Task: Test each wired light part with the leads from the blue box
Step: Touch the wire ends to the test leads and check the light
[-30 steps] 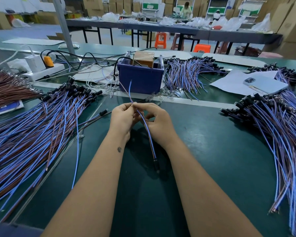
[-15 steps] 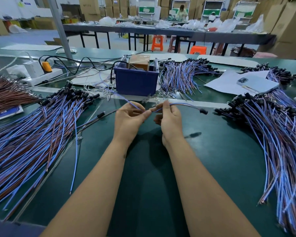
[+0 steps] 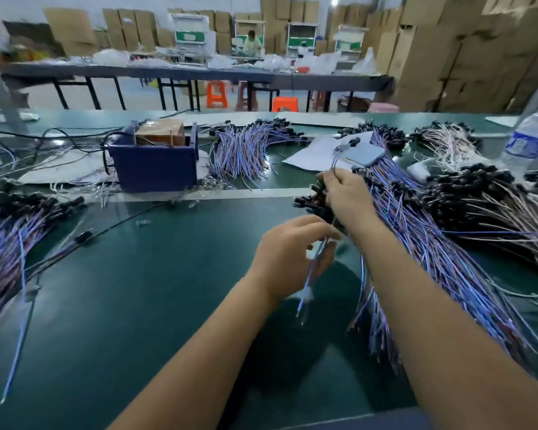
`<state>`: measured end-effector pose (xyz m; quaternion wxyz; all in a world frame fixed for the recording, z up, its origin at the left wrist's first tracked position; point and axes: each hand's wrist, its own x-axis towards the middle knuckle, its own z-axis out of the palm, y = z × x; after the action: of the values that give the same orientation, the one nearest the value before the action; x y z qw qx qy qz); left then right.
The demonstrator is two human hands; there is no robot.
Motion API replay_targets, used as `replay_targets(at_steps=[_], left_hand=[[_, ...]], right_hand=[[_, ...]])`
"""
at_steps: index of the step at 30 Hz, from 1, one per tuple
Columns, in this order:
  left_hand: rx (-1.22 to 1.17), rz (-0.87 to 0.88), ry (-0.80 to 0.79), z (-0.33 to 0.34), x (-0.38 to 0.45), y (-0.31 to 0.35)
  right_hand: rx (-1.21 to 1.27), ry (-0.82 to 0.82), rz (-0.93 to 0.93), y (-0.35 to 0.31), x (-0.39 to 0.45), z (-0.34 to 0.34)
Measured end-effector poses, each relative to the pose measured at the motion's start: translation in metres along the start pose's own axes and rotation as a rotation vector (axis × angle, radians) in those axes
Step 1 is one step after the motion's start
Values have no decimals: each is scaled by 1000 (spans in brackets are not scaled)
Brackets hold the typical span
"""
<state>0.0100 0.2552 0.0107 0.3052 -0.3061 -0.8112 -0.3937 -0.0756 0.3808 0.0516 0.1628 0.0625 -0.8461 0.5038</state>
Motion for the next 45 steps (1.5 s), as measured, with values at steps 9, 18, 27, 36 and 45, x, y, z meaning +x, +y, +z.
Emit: replay_targets(at_steps=[9, 18, 27, 36, 45], left_hand=[[-12, -146, -462, 57, -1, 20], [-167, -445, -128, 15, -12, -16], [389, -714, 142, -99, -49, -84], [832, -1068, 50, -187, -78, -121], [866, -1142, 118, -183, -74, -136]], right_hand=[[-739, -48, 129, 46, -2, -73], [-869, 127, 4, 17, -16, -10], [-633, -210, -183, -43, -49, 151], [-361, -424, -223, -76, -79, 238], [-73, -402, -157, -66, -75, 230]])
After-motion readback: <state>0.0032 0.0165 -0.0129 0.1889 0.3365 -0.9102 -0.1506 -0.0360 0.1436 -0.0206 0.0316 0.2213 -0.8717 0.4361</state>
